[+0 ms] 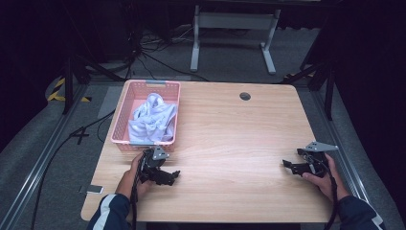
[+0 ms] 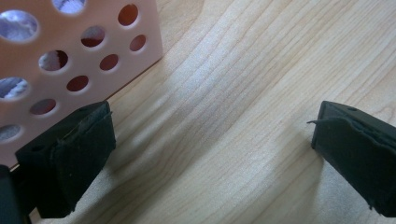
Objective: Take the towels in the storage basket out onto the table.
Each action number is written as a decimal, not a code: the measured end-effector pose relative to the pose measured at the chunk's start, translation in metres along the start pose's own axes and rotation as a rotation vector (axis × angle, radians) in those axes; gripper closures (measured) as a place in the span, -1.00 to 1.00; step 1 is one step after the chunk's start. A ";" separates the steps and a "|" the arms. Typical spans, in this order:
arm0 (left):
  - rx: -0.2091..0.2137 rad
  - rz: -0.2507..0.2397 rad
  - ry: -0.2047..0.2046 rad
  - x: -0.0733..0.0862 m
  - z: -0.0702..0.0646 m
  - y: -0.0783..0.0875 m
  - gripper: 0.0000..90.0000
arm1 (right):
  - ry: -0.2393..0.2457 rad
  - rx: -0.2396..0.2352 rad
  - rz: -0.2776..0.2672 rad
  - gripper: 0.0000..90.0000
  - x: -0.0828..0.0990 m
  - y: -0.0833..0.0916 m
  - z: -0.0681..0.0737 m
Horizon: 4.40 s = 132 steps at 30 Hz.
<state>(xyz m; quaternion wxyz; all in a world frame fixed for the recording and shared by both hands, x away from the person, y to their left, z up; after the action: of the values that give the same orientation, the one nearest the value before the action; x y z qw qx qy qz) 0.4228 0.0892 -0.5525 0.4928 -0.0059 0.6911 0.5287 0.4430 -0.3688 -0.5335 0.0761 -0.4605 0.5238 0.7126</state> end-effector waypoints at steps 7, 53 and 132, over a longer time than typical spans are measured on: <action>0.009 0.003 -0.009 -0.001 0.000 -0.001 -1.00 | 0.024 -0.016 0.000 -0.68 -0.002 -0.002 0.003; -0.170 0.072 -0.103 -0.103 0.097 0.042 -0.65 | 0.084 -0.090 0.009 -0.69 -0.011 -0.014 0.022; 0.165 -0.012 -0.478 -0.146 -0.152 -0.022 -0.42 | 0.110 -0.116 0.012 -0.69 -0.010 -0.013 0.026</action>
<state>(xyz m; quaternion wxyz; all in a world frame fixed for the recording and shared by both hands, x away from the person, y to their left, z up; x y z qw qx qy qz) 0.4066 -0.1073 -0.4749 0.6439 0.1556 0.5958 0.4540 0.4417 -0.3383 -0.5346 0.0162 -0.4993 0.4878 0.7159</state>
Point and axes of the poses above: each handheld gripper's, and its own axes: y roughly backward along the jaws, x roughly out of its underside, z roughly to its left, the point moved 10 cm from there along -y, roughly forward along the jaws, and after that the axes turned 5 degrees about -x, right-handed, at the moved point
